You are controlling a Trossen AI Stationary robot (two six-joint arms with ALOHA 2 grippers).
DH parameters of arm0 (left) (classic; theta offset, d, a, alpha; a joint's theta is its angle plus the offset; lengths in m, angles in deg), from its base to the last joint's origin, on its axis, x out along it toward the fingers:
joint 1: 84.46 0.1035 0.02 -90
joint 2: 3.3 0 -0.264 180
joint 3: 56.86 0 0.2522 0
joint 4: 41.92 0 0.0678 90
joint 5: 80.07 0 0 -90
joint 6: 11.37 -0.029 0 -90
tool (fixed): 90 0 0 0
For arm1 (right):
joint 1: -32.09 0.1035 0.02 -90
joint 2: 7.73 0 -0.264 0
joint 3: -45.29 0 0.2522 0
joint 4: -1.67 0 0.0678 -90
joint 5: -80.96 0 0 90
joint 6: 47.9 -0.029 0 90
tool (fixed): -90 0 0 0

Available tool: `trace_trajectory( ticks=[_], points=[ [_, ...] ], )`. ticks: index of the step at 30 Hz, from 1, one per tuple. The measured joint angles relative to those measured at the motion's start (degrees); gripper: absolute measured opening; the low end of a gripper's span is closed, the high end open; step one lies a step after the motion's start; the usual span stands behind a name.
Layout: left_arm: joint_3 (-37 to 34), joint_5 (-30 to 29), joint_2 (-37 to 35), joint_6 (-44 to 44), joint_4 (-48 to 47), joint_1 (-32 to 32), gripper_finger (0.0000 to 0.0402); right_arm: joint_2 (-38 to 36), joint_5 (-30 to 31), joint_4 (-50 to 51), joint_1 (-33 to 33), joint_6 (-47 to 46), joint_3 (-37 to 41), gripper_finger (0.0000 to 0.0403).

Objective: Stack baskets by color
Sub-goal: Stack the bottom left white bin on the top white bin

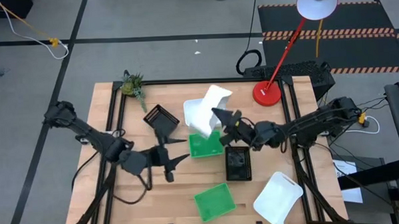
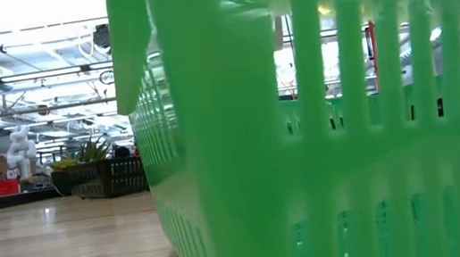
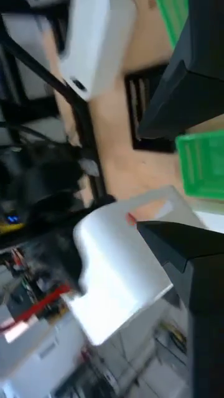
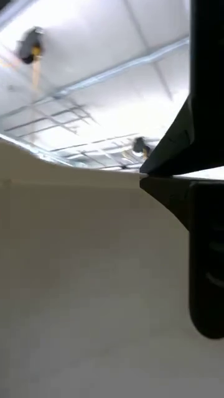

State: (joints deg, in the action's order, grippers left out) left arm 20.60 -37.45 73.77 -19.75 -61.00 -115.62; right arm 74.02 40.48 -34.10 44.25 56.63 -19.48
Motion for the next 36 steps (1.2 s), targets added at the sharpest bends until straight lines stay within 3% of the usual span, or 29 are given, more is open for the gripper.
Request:
trace_trajectory(
  ticks=[3,8,18,27,36],
  points=[
    [-1.29,-3.43,2.71,-0.06,3.47,1.02,0.0232,0.0,0.0,-0.18,-1.62,-4.34,0.0,0.0],
    [-1.36,-4.23,8.34,2.39,9.3,5.3,0.0232,0.0,0.03,-0.14,-3.34,-11.02,0.0,0.0],
    [-1.42,-8.22,13.75,5.35,17.48,11.8,0.0227,0.0,5.15,-0.1,-3.89,-14.0,0.0,0.0],
    [-1.42,-4.82,13.71,6.8,18.09,13.89,0.0129,0.0,7.69,0.05,-3.85,-20.04,0.0,0.0],
    [-1.42,-4.72,13.71,4.01,18.79,16.08,0.009,0.0,7.69,0.89,-3.34,-26.73,0.0,0.0]
  ],
)
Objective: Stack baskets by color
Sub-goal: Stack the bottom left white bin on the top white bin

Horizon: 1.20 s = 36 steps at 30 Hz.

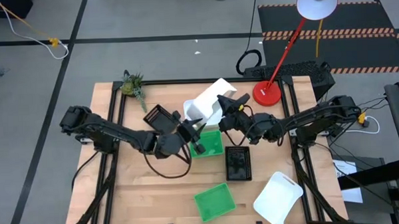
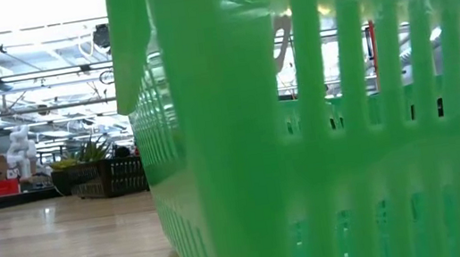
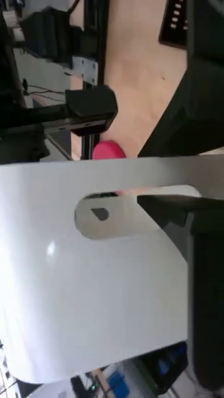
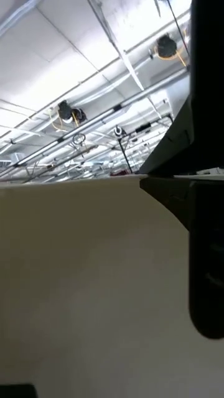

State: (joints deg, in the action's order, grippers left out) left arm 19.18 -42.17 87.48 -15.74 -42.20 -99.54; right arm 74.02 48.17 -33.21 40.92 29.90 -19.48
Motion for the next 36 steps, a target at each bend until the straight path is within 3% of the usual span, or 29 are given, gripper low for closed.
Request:
trace_trajectory(
  ticks=[4,10,16,22,27,32,36],
  points=[
    [0.0,0.0,0.0,-2.37,-0.06,0.55,0.0043,-0.04,0.15,3.81,0.23,-3.57,0.0,0.0004],
    [0.0,-0.01,-1.0,-4.01,-1.39,0.58,0.0043,-0.11,0.61,8.44,0.35,-11.18,0.0,0.0026],
    [0.04,2.58,-6.24,-4.01,-12.35,0.57,0.0055,-0.07,2.59,11.35,2.95,-20.06,0.0,0.0084],
    [0.06,9.91,-12.56,-3.41,-22.57,2.79,0.0008,0.04,1.29,12.19,7.32,-25.26,0.0,0.0168],
    [0.04,19.15,-16.86,-7.48,-28.42,5.02,0.0001,0.04,-4.57,9.74,11.29,-27.86,0.0,0.0221],
    [-0.07,31.22,-21.8,-14.02,-33.1,8.09,0.0,0.0,-6.42,-0.04,15.91,-27.56,-0.02,0.0234],
    [0.09,36.97,-25.49,-16.12,-36.01,10.9,0.0,-0.95,-6.39,-1.13,18.72,-27.59,0.0,0.023]
  ],
)
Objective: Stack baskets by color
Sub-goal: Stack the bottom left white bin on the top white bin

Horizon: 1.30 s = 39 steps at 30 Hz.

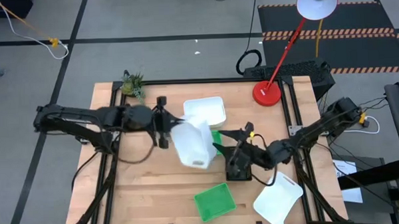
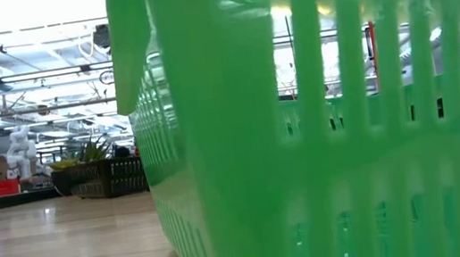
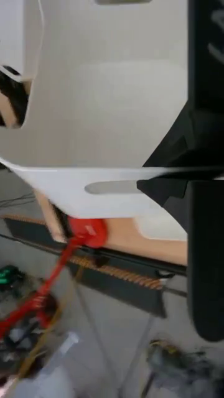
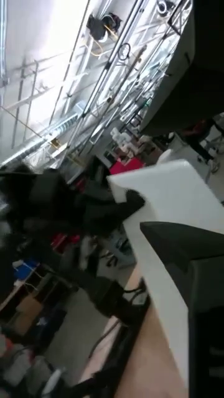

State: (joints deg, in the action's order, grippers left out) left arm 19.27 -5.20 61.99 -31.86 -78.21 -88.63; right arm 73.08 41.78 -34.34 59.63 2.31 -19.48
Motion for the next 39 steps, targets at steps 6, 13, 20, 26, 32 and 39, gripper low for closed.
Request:
trace_trajectory(
  ticks=[6,13,20,26,32,39],
  points=[
    [-0.06,11.54,-1.53,1.09,-3.82,3.57,0.0,-0.25,-1.16,9.48,1.11,-0.81,-0.41,0.0216],
    [-0.18,21.66,0.53,3.12,-6.62,6.61,0.0,-0.19,-16.17,23.97,-1.2,-6.36,-3.82,0.0198],
    [-0.06,27.79,4.61,10.12,-9.04,9.25,0.0,-0.04,-24.23,24.45,-3.99,6.71,-3.8,0.0166],
    [-0.2,31.21,7.4,17.78,-12.14,8.93,0.0,0.16,-35.15,25.15,-6.11,3.23,-3.8,0.0149],
    [0.05,35.16,9.71,27.67,-13.31,5.91,0.0,2.37,-47.44,26.22,-6.2,-0.39,-3.8,0.0165],
    [-0.12,36.78,12.12,37.89,-14.69,0.42,0.0,7.93,-50.97,23.2,-6.11,2.57,-3.78,0.0159]
  ],
)
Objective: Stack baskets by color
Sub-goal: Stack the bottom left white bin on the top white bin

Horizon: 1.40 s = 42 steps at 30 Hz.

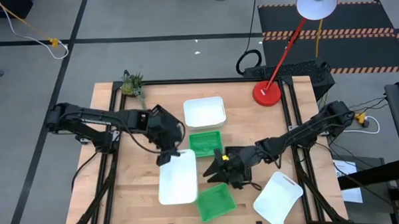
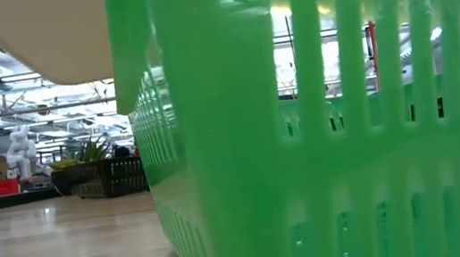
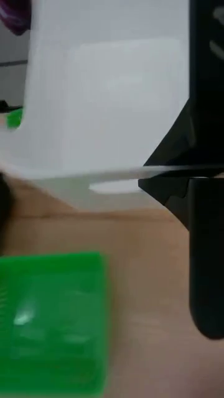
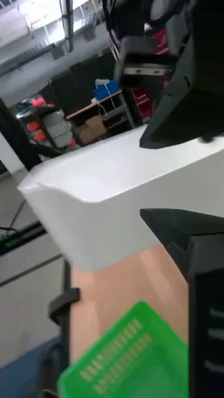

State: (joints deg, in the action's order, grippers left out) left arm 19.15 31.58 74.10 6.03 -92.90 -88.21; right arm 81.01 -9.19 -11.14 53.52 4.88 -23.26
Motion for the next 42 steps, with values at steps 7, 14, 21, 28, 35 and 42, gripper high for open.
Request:
trace_trajectory(
  ticks=[7,14,21,28,35,42],
  points=[
    [0.06,0.34,3.19,7.39,-0.59,-1.59,0.0,5.88,-0.13,-9.7,-0.39,3.69,-0.02,0.0138],
    [0.05,4.3,5.81,8.27,-2.54,-1.59,0.0,11.06,-2.15,2.21,-1.01,1.54,-7.62,0.0144],
    [0.05,4.99,5.97,7.34,-1.98,-1.6,0.0,14.4,-3.1,6.56,-0.7,2.66,-12.72,0.0153],
    [0.05,5.49,5.97,6.88,-1.21,-1.52,0.0,15.58,-2.96,9.68,-0.83,6.92,-13.29,0.0138],
    [0.05,5.51,5.97,7.24,1.69,-1.52,0.0,15.53,-3.09,10.26,-1.09,9.41,-13.33,0.0103],
    [0.05,5.01,5.97,12.94,3.97,-1.57,0.0001,15.51,-3.12,11.2,-1.44,9.66,-13.31,0.006]
  ],
)
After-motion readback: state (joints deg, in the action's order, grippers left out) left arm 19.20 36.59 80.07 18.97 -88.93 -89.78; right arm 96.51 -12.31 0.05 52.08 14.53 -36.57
